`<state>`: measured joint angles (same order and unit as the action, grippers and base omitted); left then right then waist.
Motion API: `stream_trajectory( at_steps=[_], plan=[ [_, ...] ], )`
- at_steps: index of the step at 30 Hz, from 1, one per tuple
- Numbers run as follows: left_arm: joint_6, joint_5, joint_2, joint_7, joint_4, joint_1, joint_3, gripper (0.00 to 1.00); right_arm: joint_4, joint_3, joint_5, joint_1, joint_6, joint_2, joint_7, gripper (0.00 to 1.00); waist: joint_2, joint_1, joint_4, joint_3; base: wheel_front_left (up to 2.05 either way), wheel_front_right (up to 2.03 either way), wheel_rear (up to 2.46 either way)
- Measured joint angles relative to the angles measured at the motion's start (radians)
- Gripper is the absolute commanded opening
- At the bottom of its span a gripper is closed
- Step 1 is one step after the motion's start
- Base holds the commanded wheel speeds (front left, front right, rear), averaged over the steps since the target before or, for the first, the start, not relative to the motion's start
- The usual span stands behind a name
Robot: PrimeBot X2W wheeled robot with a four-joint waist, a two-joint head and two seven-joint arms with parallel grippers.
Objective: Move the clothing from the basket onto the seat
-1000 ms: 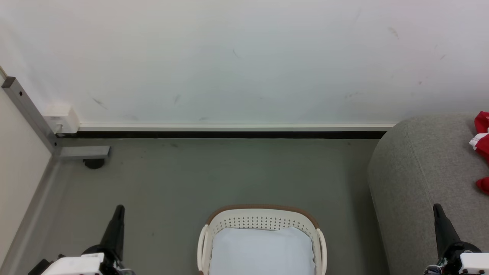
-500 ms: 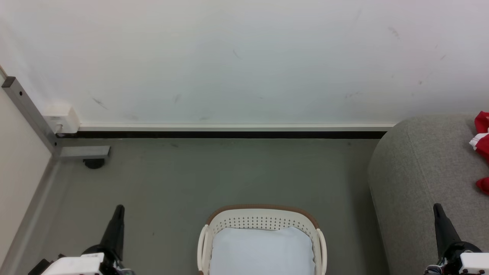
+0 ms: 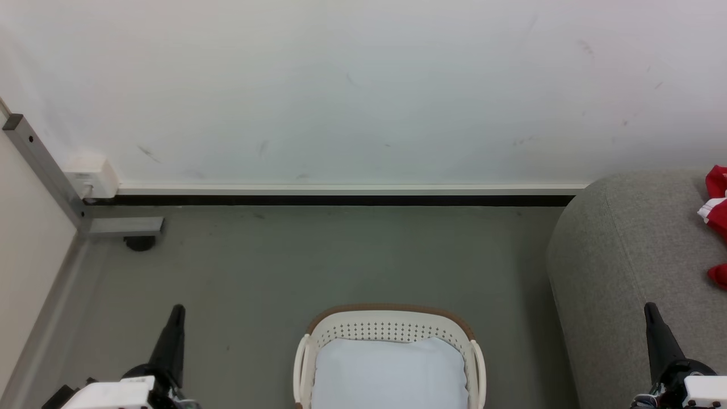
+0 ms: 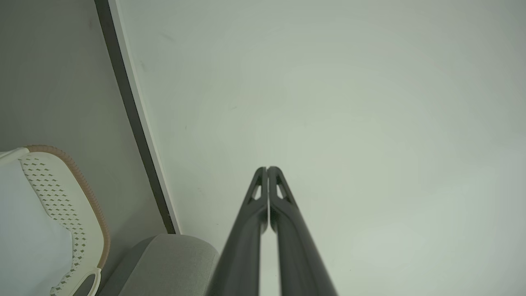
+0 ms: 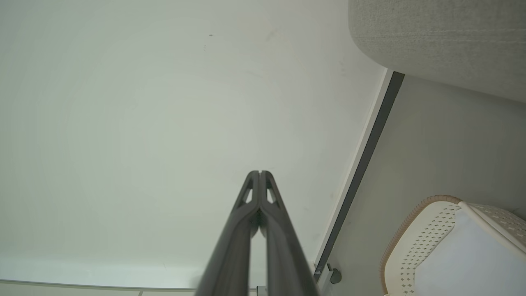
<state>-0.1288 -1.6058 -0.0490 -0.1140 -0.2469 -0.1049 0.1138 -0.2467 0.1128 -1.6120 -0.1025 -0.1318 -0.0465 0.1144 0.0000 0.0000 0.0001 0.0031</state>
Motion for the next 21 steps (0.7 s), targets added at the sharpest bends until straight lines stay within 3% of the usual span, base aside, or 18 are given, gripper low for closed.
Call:
stream_trajectory(
  at_steps=[21],
  plan=[
    [0.000,0.000,0.000,0.000,0.000,0.000,0.000,0.00,0.000,0.000,0.000,0.000,0.000,0.000,0.000,0.00,0.0000,0.0000,0.000,0.000,0.00,0.00,0.00]
  ],
)
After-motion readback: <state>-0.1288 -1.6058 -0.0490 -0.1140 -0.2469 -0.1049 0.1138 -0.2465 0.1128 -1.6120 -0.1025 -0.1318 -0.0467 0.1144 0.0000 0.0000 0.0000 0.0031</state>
